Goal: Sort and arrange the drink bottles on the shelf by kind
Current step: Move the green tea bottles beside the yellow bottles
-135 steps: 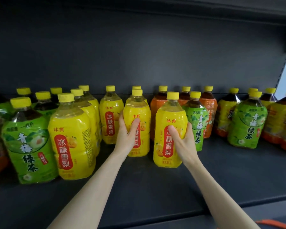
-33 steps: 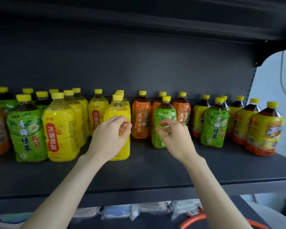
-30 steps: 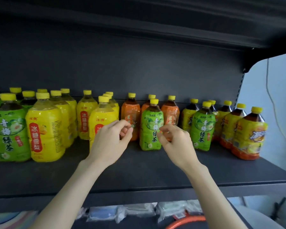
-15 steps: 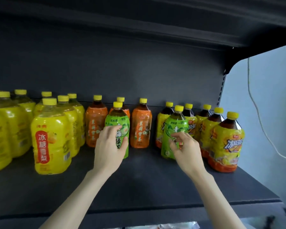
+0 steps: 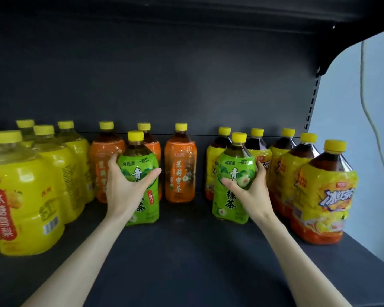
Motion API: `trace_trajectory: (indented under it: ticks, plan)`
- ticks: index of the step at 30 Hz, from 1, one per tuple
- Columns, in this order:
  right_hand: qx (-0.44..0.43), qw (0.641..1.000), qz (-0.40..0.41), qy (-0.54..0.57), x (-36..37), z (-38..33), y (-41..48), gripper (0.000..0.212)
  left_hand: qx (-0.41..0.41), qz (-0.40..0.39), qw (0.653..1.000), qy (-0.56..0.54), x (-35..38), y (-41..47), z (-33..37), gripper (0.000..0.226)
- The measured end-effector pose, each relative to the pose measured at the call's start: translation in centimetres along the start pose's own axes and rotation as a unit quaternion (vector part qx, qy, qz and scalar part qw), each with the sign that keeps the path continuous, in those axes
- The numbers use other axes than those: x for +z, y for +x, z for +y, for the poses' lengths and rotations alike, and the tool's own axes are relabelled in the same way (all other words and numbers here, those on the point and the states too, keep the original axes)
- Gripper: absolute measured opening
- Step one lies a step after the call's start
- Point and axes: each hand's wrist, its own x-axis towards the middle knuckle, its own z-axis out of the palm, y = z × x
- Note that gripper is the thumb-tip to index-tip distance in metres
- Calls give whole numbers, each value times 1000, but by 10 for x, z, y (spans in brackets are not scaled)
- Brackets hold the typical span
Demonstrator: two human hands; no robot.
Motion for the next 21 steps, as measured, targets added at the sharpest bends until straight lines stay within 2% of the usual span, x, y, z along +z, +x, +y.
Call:
trace_trajectory:
  ticks: [2,6,9,13,15,21]
  plan:
    - [25,999,-14,46,1,1,4,102,-22,-14,1000,-9,-3,-1,-1,108]
    - [39,996,-16,77,-1,1,3,76,-61,-1,998,-3,-8,-10,7,103]
    - [34,994,-27,96,-4,-6,-11,74,-70,32,997,-7,-13,-28,22,97]
    - [8,991,-60,123,-9,-19,-46,58,-61,57,996,-35,-25,-64,40,94]
    - [0,986,-87,144,-7,-30,-65,61,-69,61,993,-68,-36,-81,51,96]
    - [-38,958,-148,244,15,-79,-116,61,-59,56,988,-133,-92,-107,88,84]
